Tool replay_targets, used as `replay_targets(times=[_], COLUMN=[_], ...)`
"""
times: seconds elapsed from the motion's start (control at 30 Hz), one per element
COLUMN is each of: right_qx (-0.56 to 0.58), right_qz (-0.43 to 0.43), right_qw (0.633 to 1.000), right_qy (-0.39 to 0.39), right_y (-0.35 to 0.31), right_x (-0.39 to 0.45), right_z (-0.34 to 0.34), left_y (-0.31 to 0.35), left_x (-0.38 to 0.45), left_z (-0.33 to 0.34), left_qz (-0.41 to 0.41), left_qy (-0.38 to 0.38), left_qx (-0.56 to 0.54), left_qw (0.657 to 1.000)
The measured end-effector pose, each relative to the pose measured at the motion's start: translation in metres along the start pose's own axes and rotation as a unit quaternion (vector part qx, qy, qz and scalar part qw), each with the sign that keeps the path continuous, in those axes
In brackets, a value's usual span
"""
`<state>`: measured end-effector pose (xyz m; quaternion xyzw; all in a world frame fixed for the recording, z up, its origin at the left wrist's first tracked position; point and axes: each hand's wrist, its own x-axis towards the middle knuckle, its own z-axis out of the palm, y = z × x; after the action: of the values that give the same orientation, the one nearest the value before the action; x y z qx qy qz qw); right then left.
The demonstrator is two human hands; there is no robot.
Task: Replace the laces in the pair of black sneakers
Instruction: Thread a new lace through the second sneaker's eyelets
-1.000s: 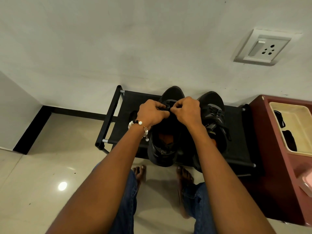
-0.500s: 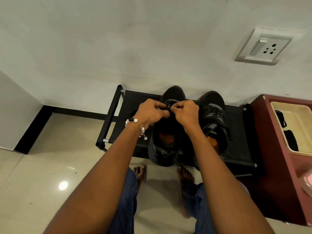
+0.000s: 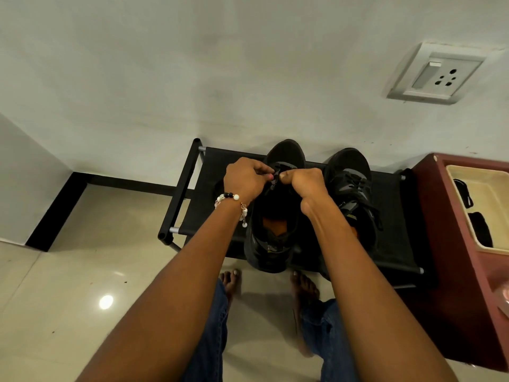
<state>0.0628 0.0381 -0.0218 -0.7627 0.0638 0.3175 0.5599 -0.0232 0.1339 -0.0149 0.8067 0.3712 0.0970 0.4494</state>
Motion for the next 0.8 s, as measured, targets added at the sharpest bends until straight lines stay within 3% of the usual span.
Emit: replay_targets(times=[0.33, 0.47, 0.6, 0.67, 0.73, 0.8], right_qx=[-0.068, -0.137, -0.308, -0.368, -0.45, -0.478], right_qz=[-0.1, -0.163, -0.289, -0.282, -0.24, -0.213], right_qw=[0.993, 0.977, 0.906, 0.886, 0.86, 0.852], right_qy=[0.004, 0.003, 0.036, 0.007, 0.013, 0.024], right_y=[0.01, 0.011, 0.003, 0.002, 0.006, 0.011], right_x=[-0.001, -0.009, -0.023, -0.033, -0.041, -0.044], right_z=[0.003, -0.003, -0.021, -0.026, -0.025, -0.024], left_y=[-0.002, -0.003, 0.003, 0.007, 0.013, 0.019], left_x=[0.01, 0.013, 0.01, 0.008, 0.005, 0.003], left_z=[0.0, 0.004, -0.002, -0.008, -0.016, -0.027], left_qz=[0.033, -0.009, -0.112, -0.145, -0.159, -0.138], left_qy=[0.008, 0.005, 0.017, 0.039, 0.057, 0.089], left_qx=[0.06, 0.065, -0.171, -0.278, -0.405, -0.545], left_qw=[0.998, 0.998, 0.979, 0.949, 0.898, 0.822])
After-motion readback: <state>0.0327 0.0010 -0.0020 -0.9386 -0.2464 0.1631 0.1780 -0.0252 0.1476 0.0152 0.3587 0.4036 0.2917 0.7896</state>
